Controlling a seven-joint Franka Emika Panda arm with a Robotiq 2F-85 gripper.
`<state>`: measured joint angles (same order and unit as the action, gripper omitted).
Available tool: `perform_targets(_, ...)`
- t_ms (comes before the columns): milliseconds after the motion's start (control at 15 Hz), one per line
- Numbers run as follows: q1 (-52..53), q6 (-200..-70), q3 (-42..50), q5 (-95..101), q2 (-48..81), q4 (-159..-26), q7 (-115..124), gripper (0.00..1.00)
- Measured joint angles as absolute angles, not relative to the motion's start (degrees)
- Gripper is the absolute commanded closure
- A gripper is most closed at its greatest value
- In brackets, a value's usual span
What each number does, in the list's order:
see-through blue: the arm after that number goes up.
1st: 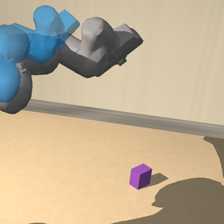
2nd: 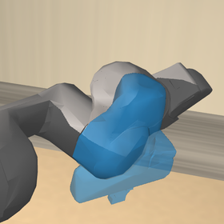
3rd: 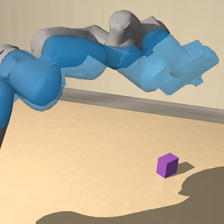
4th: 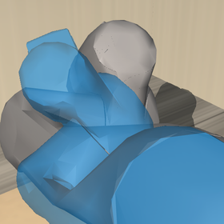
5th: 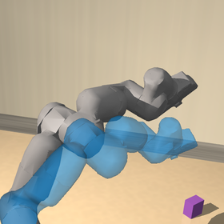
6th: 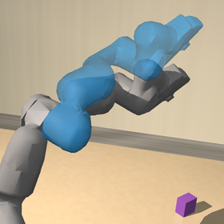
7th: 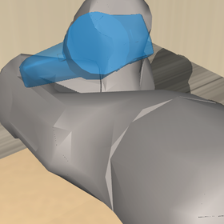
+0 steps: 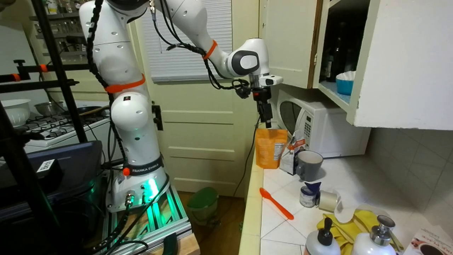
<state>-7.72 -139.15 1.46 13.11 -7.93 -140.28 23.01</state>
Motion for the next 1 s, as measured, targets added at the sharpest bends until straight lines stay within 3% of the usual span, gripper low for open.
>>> perform_targets(267, -7.7, -139.2, 1.9, 12.9, -6.8, -140.2, 25.0, 0.0)
perform_targets(400, -7.7, -139.2, 2.0, 12.9, -6.1, -140.2, 25.6, 0.26)
perform_targets(1000, -7.7, -139.2, 2.0, 12.9, -3.9, -140.0, 25.9, 0.96)
